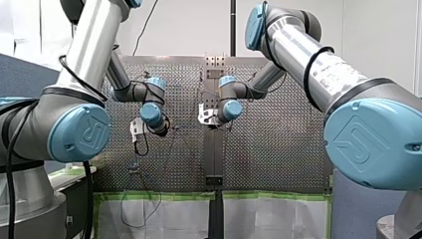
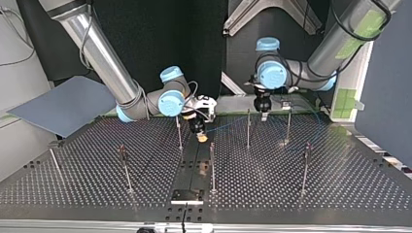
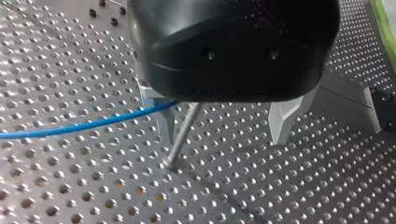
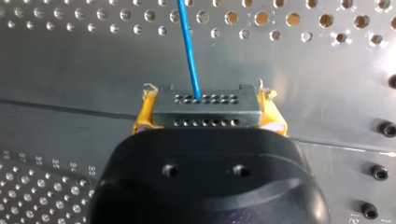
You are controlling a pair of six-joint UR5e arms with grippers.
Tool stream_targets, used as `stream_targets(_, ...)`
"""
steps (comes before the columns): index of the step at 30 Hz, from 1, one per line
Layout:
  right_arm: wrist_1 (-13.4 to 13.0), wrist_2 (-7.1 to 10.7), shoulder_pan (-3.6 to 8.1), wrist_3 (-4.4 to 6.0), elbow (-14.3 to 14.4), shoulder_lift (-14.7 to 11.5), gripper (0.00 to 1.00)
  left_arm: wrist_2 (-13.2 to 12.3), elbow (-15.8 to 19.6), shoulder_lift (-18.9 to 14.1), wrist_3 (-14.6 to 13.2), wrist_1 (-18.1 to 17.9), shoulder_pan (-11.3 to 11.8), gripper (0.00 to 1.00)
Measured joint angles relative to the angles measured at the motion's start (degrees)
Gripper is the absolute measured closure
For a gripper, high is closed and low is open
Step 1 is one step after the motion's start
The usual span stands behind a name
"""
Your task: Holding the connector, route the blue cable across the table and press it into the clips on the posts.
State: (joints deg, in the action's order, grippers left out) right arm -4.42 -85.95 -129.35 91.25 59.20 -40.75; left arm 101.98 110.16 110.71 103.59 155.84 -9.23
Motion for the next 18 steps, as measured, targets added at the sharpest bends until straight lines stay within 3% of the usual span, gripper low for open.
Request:
stream_targets(9,-0.1,0.86,-0.23,0.00,0.0,0.0,1.00,3.4,1.2,-4.2,-0.7,3.5,-1.2,0.00)
stream_targets(18,0.0,1.03,-0.02,0.18,0.0,0.0,1.00,2.2,2.5,-8.1,-0.5,4.7,-4.4,0.00)
